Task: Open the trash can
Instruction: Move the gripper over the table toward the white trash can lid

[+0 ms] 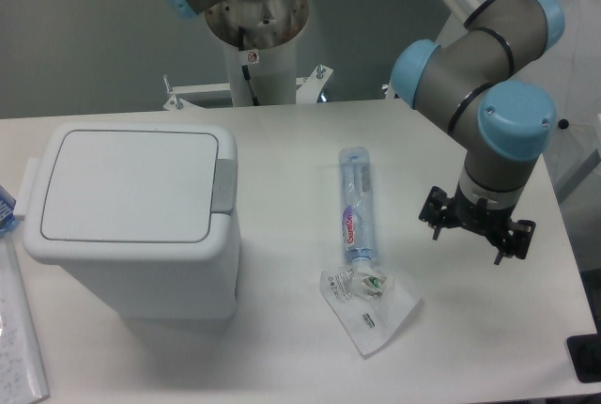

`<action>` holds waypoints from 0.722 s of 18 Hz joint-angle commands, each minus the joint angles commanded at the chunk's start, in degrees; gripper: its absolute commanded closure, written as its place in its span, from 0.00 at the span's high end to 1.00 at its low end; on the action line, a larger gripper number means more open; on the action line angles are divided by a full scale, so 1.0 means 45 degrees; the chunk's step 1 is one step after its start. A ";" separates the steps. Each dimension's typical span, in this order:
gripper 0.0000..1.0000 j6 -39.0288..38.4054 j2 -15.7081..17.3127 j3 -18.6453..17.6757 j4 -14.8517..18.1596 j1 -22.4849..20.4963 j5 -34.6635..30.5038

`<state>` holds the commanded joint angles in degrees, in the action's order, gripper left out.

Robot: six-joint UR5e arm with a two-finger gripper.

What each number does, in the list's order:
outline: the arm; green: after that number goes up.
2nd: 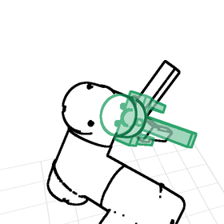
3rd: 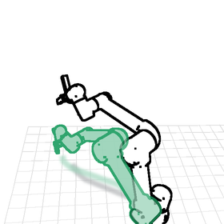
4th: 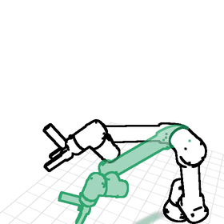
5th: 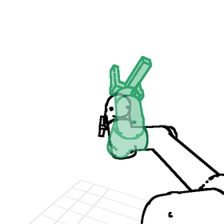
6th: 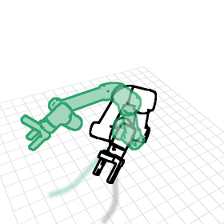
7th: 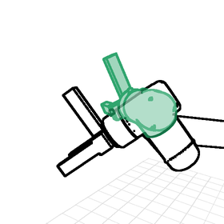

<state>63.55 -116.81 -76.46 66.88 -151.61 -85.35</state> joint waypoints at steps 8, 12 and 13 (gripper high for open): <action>1.00 -0.4841 0.0977 -0.0119 0.0059 0.0898 0.1014; 1.00 -0.7259 0.1816 -0.0138 0.0000 0.1036 0.2555; 1.00 -0.7943 0.2011 -0.0119 -0.0019 0.1036 0.2908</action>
<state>27.80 -107.76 -76.99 66.80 -146.95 -72.26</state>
